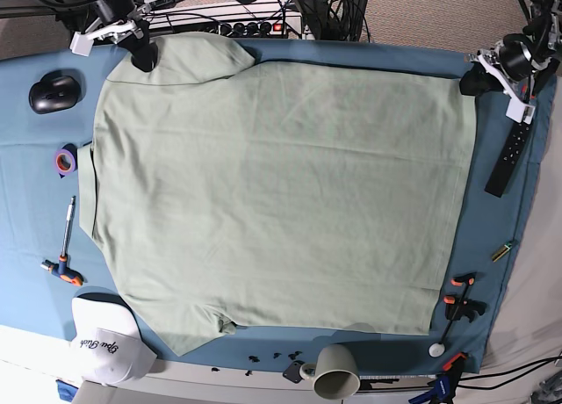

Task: Fold the T-shirt properly
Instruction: 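Grasp the shoulder corners of the shirt with both grippers, then lift both shoulder corners and pull the shirt toward the robot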

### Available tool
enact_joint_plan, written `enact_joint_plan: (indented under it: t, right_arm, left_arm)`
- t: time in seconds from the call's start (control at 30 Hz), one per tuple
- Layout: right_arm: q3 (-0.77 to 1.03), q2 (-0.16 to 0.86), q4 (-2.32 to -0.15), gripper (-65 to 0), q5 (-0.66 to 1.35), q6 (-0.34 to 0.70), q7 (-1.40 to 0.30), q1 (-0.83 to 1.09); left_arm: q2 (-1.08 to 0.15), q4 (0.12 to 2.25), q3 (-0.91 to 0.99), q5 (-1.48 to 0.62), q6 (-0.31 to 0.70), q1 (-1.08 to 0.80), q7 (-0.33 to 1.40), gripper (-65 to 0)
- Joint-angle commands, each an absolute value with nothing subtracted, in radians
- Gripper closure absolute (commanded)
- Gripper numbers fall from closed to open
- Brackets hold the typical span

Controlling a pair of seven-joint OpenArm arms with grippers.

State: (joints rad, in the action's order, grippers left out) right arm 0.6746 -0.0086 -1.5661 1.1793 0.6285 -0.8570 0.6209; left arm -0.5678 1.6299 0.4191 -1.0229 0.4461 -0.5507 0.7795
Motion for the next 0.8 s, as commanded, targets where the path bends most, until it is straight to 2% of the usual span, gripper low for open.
enact_joint_plan:
  t: [0.0,0.47,0.77]
  right_arm:
    - [0.675,-0.006,-1.569,0.0,1.132,0.611,-0.91,0.64]
    - [0.676,-0.004,-1.695,0.0,1.131,0.612,-0.916,0.741]
    - [0.676,0.043,-1.721,0.0,1.124,0.612,-0.921,0.79]
  left_arm:
    - [-0.582,1.636,0.421,-1.013,0.447,-0.561,0.794,0.0]
    - [-0.582,1.639,0.422,-1.019,0.469,-0.623,0.808,0.0]
    - [-0.582,1.684,0.422,-1.018,0.469,-0.694,0.808,0.0]
